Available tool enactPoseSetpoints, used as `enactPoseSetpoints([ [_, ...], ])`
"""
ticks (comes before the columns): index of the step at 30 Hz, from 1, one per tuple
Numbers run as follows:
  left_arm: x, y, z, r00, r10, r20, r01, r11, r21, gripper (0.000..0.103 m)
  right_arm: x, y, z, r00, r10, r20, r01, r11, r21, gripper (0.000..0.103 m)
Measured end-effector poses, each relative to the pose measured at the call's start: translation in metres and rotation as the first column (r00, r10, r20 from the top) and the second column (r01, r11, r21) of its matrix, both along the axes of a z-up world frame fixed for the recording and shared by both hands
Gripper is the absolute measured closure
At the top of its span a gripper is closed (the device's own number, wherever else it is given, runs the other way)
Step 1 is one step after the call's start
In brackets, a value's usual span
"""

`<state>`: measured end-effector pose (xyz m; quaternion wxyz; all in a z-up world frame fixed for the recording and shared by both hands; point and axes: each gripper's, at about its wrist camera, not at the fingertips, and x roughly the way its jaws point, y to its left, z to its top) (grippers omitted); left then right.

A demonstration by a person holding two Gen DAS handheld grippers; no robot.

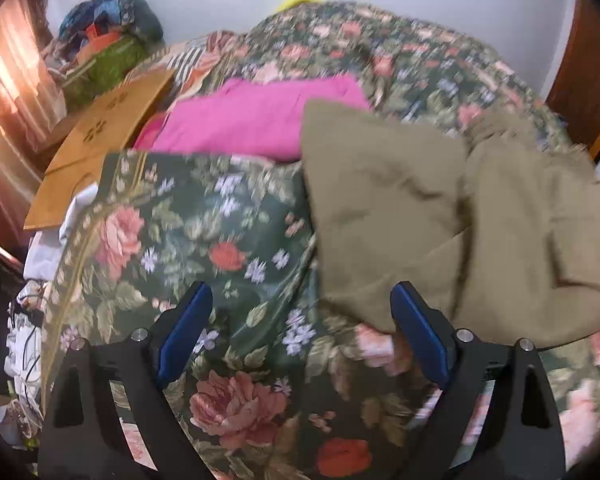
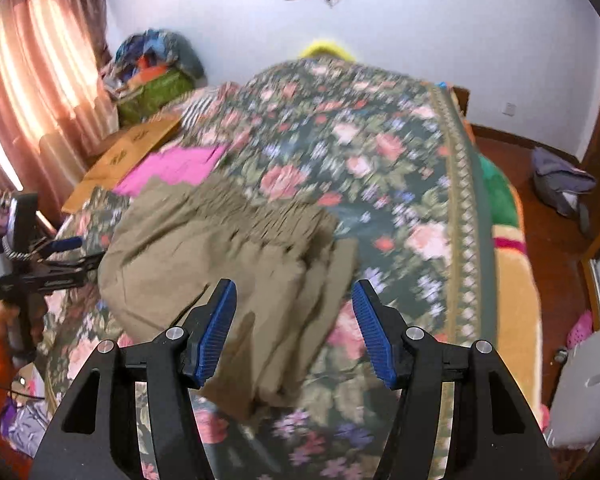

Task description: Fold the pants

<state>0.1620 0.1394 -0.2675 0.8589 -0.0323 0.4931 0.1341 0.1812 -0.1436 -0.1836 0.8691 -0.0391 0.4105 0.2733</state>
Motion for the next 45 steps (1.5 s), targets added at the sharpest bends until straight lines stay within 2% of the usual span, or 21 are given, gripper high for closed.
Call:
enactPoseSetpoints([
  [5, -0.011, 0.018, -0.006, 0.999, 0.041, -0.016, -0.041, 0.998, -0.049, 0.012, 0.001, 0.010, -0.034, 0.999, -0.015, -0.043, 0.011, 0.994, -0.105, 0.047],
  [7, -0.015, 0.021, 0.002, 0.999, 0.043, -0.007, -0.043, 0.999, -0.031, 0.013, 0.000, 0.001, -0.031, 0.998, -0.037, -0.051, 0.033, 0.997, -0.073, 0.047],
  [10, -0.014, 0.022, 0.027, 0.998, 0.032, 0.048, -0.030, 0.999, -0.042, 0.013, -0.002, -0.005, -0.020, 0.998, -0.058, -0.014, 0.056, 0.994, -0.089, 0.047],
  [13, -0.003, 0.014, 0.051, 0.994, -0.006, 0.111, 0.014, 0.997, -0.071, 0.013, 0.002, -0.008, -0.008, 0.998, -0.055, 0.022, 0.056, 0.995, -0.081, 0.047],
  [17, 0.034, -0.015, 0.069, 0.980, -0.112, 0.167, 0.131, 0.985, -0.109, 0.013, 0.018, -0.001, -0.003, 0.998, -0.043, 0.047, 0.046, 0.997, -0.068, 0.047],
  [20, 0.064, -0.039, 0.064, 0.972, -0.185, 0.147, 0.209, 0.964, -0.167, 0.013, 0.031, 0.010, -0.007, 0.999, -0.014, 0.041, 0.017, 0.998, -0.059, 0.047],
  [25, 0.102, -0.067, 0.036, 0.963, -0.263, 0.065, 0.269, 0.953, -0.141, 0.013, 0.051, 0.025, -0.019, 0.999, 0.032, 0.004, -0.031, 0.998, -0.053, 0.047],
  [29, 0.121, -0.067, 0.016, 0.961, -0.276, 0.013, 0.275, 0.950, -0.151, 0.012, 0.062, 0.030, -0.036, 0.997, 0.066, -0.035, -0.069, 0.993, -0.094, 0.047],
  [33, 0.127, -0.062, 0.007, 0.956, -0.292, 0.001, 0.288, 0.945, -0.153, 0.011, 0.065, 0.030, -0.047, 0.995, 0.090, -0.032, -0.094, 0.987, -0.132, 0.047],
  [38, 0.125, -0.060, 0.017, 0.958, -0.288, 0.005, 0.286, 0.950, -0.127, 0.012, 0.070, 0.025, -0.046, 0.995, 0.081, -0.058, -0.088, 0.989, -0.121, 0.046],
  [45, 0.096, -0.028, 0.046, 0.967, -0.251, 0.054, 0.255, 0.960, -0.116, 0.012, 0.056, 0.008, -0.019, 0.999, 0.032, -0.007, -0.033, 0.992, -0.120, 0.044],
])
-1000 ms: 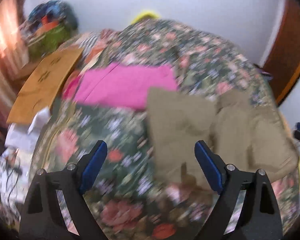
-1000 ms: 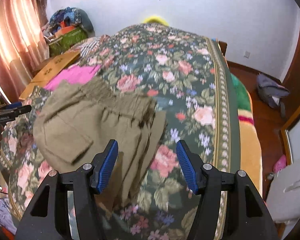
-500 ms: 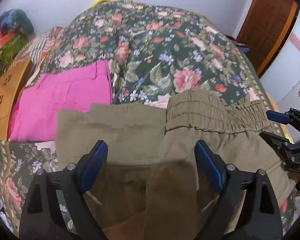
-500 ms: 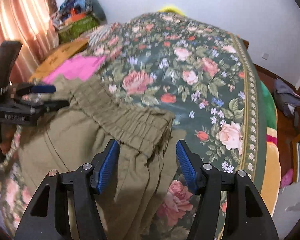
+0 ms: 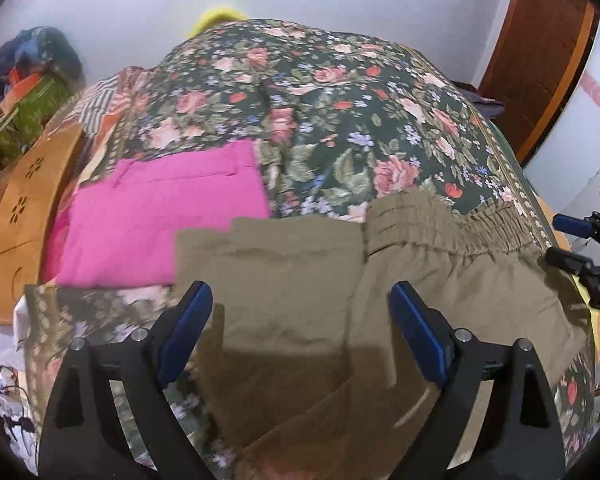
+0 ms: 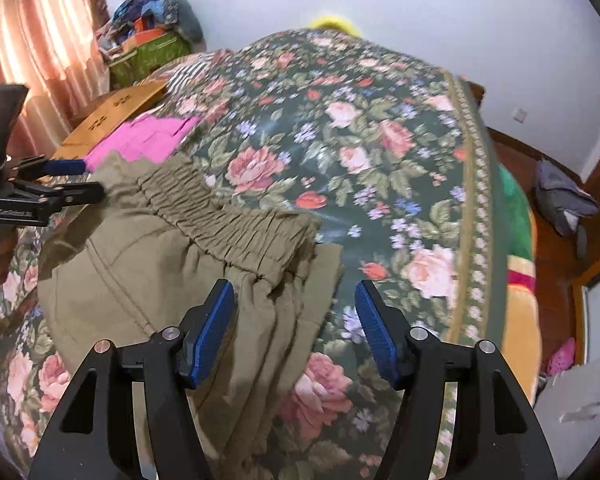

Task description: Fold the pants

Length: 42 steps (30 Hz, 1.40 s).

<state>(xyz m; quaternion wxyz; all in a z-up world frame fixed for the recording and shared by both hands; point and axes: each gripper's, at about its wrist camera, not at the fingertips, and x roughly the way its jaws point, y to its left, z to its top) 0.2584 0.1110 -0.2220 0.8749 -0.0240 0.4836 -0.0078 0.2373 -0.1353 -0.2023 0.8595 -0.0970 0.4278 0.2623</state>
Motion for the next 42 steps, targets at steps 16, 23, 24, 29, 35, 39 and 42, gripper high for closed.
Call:
enactPoseSetpoints([
  [16, -0.025, 0.055, -0.064, 0.985, 0.108, -0.136, -0.130, 0.977, -0.167, 0.011, 0.001, -0.003, -0.035, 0.984, -0.030, -0.176, 0.053, 0.990, 0.130, 0.040],
  [23, -0.009, 0.050, -0.070, 0.990, 0.068, -0.127, -0.099, 0.962, -0.256, 0.011, 0.014, -0.008, -0.049, 0.968, -0.026, -0.250, 0.072, 0.981, 0.178, 0.034],
  [24, -0.006, 0.049, -0.071, 0.990, 0.065, -0.127, -0.098, 0.957, -0.273, 0.012, 0.016, -0.009, -0.051, 0.965, -0.022, -0.261, 0.074, 0.979, 0.189, 0.034],
  [29, 0.003, 0.049, -0.073, 0.991, 0.056, -0.122, -0.094, 0.938, -0.333, 0.035, 0.022, -0.009, -0.052, 0.962, 0.004, -0.272, 0.058, 0.974, 0.221, 0.046],
  [35, 0.004, 0.048, -0.069, 0.988, 0.074, -0.134, -0.115, 0.938, -0.327, 0.064, 0.027, -0.003, -0.048, 0.971, 0.011, -0.240, 0.038, 0.979, 0.201, 0.065],
  [39, 0.000, 0.042, -0.061, 0.991, 0.068, -0.114, -0.094, 0.966, -0.242, 0.078, 0.027, 0.001, -0.043, 0.978, 0.012, -0.207, 0.027, 0.982, 0.187, 0.076],
  [42, -0.003, 0.035, -0.054, 0.993, 0.061, -0.097, -0.077, 0.981, -0.177, 0.085, 0.025, 0.002, -0.036, 0.984, 0.014, -0.179, 0.020, 0.982, 0.187, 0.085],
])
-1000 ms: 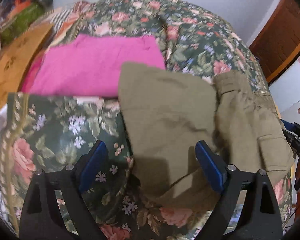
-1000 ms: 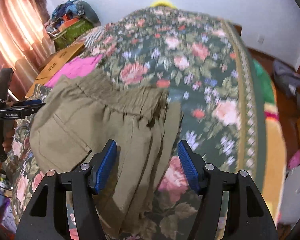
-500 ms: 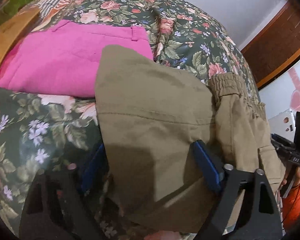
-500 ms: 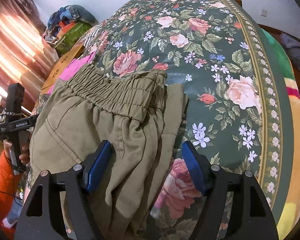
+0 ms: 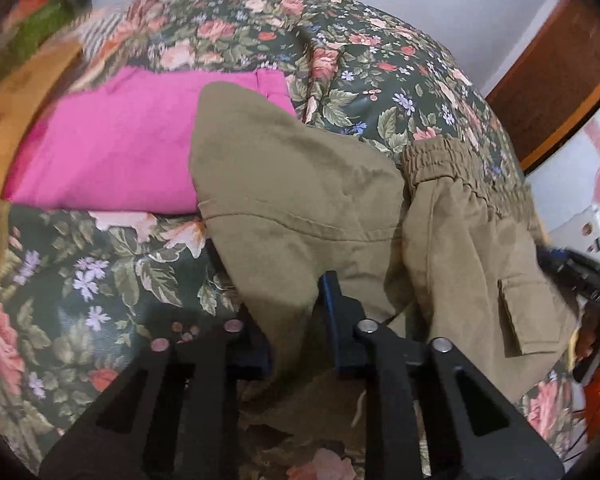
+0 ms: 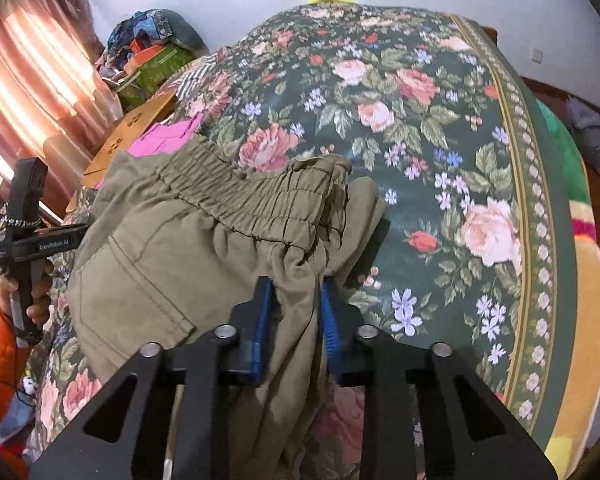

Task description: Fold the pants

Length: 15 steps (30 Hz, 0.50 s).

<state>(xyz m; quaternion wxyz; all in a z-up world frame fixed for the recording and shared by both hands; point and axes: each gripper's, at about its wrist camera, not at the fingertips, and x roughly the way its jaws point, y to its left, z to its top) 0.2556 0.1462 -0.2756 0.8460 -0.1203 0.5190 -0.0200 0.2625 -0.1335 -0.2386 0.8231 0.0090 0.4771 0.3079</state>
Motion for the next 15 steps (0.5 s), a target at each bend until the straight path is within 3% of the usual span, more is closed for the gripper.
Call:
enactPoseSetpoints([
  [6, -0.011, 0.000, 0.021, 0.999, -0.007, 0.048, 0.005, 0.999, 0.040, 0.099, -0.004, -0.001, 0.019, 0.999, -0.007, 0.047, 0.006, 1.000, 0.021, 0.093],
  [15, -0.037, -0.009, 0.059, 0.990, -0.060, 0.128, 0.055, 0.997, 0.045, 0.100, -0.020, 0.003, 0.048, 0.994, 0.010, 0.109, -0.015, 0.999, 0.038, 0.094],
])
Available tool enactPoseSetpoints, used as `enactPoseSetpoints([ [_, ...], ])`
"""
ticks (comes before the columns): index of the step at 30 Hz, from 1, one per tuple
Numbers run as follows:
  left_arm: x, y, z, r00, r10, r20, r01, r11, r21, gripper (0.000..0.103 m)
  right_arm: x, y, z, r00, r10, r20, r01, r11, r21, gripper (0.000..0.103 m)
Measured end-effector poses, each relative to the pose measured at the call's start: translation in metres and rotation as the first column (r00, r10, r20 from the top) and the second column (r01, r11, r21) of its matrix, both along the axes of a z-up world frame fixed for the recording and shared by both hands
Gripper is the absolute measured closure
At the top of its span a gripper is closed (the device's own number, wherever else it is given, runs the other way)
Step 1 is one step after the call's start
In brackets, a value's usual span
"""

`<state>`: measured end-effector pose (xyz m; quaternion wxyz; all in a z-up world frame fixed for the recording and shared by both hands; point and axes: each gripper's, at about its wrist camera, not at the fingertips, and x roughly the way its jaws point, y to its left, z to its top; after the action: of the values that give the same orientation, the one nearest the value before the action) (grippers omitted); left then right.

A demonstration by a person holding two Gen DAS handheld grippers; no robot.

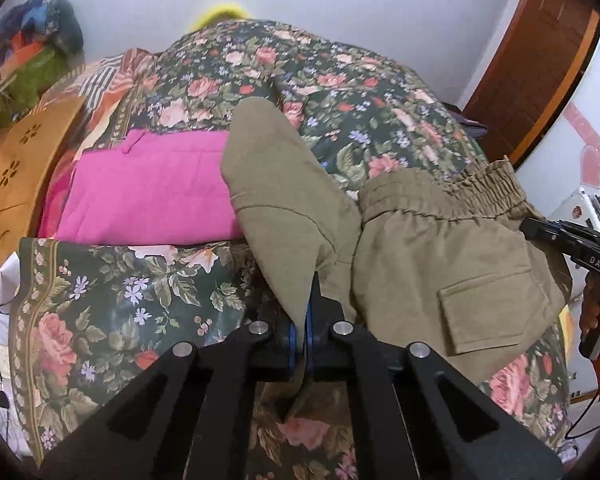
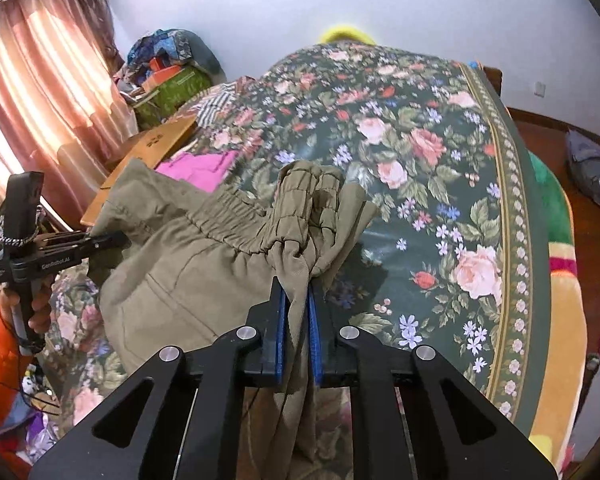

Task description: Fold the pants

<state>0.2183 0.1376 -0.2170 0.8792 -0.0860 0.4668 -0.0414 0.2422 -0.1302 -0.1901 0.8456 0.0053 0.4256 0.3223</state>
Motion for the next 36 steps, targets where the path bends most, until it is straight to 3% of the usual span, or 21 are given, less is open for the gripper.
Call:
enactPoseSetpoints([
  [16, -0.027, 0.026, 0.056, 0.992, 0.034, 0.118, -0.035, 0.999, 0.012, 0.101, -0.016, 0.038, 0.053, 0.989, 0.058, 0.139, -0.061, 0.998, 0.011, 0.095],
  [23, -0.012, 0.059, 0.070, 0.985, 0.080, 0.155, -0.085, 0.996, 0.026, 0.101, -0.001, 0.077, 0.072, 0.976, 0.104, 0.194, -0.108, 0.994, 0.008, 0.095],
  [36, 0.050, 0.146, 0.063, 0.970, 0.184, 0.160, -0.195, 0.979, 0.058, 0.101, 0.056, 0.168, 0.082, 0.961, 0.153, 0.232, -0.155, 0.988, -0.009, 0.095],
])
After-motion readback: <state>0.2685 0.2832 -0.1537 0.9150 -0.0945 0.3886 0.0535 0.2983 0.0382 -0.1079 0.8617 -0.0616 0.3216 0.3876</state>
